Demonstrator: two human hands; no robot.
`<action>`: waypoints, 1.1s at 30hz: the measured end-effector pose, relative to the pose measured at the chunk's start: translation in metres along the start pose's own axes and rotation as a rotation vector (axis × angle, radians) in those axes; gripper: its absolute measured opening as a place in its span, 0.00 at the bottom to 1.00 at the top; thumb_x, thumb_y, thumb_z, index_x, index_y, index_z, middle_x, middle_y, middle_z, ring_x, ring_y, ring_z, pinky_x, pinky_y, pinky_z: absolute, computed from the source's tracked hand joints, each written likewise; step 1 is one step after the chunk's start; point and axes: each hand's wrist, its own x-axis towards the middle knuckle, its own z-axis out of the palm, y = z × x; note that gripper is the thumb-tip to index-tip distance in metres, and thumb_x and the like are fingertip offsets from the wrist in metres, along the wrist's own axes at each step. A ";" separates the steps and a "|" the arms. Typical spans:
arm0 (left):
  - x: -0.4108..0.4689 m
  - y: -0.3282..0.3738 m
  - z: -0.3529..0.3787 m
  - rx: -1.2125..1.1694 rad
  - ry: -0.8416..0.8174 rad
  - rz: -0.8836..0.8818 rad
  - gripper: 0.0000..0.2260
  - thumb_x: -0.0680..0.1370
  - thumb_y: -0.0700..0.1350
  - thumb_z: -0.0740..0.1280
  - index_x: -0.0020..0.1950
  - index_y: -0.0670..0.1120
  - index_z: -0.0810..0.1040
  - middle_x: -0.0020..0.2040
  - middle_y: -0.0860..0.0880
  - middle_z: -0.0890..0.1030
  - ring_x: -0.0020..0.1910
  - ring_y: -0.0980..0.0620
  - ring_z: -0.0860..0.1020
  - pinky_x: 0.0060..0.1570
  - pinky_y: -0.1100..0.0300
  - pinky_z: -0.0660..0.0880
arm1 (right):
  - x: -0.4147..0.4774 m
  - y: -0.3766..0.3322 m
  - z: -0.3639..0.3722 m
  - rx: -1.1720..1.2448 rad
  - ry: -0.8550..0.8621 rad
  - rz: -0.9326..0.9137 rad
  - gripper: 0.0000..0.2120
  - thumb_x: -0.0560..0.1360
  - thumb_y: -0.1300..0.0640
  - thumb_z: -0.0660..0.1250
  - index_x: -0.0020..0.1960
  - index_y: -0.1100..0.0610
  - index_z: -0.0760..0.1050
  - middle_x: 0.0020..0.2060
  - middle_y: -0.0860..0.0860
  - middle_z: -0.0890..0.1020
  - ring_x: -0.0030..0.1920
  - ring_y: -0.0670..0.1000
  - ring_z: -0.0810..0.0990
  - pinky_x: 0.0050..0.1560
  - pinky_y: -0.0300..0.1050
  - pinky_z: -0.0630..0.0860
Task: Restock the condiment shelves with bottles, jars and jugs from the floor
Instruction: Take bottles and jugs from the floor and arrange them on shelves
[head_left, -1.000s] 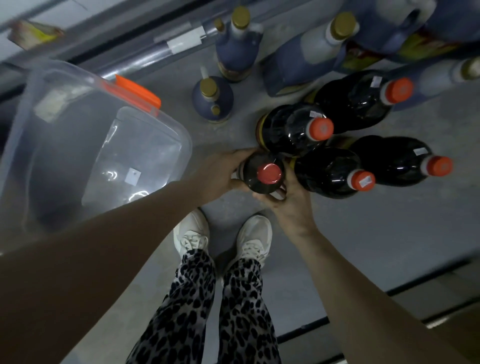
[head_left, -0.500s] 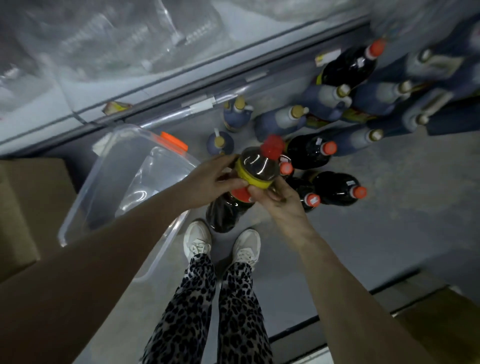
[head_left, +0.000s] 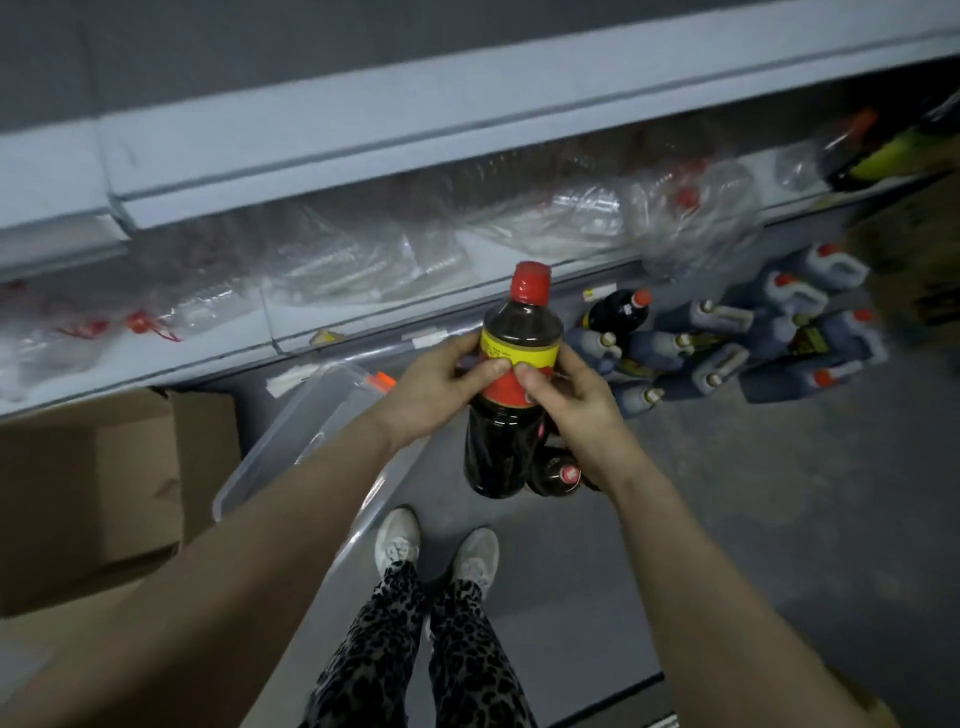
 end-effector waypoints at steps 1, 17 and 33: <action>-0.007 0.016 -0.003 -0.009 0.003 0.016 0.19 0.78 0.53 0.67 0.68 0.51 0.74 0.61 0.44 0.81 0.62 0.45 0.79 0.65 0.41 0.73 | -0.006 -0.015 0.002 0.012 -0.014 -0.011 0.20 0.77 0.52 0.71 0.68 0.51 0.75 0.58 0.49 0.84 0.59 0.48 0.82 0.59 0.44 0.78; -0.113 0.221 -0.061 -0.128 0.176 0.255 0.12 0.83 0.44 0.62 0.67 0.48 0.71 0.54 0.51 0.84 0.51 0.55 0.82 0.50 0.58 0.79 | -0.075 -0.238 0.017 -0.102 -0.198 -0.318 0.25 0.69 0.59 0.79 0.64 0.47 0.78 0.56 0.47 0.85 0.57 0.45 0.83 0.53 0.36 0.77; -0.210 0.319 -0.136 -0.155 0.371 0.494 0.19 0.84 0.48 0.59 0.75 0.53 0.67 0.67 0.53 0.79 0.64 0.55 0.77 0.59 0.56 0.78 | -0.099 -0.385 0.115 -0.132 -0.244 -0.654 0.31 0.66 0.52 0.81 0.65 0.44 0.74 0.55 0.44 0.85 0.56 0.45 0.83 0.51 0.38 0.79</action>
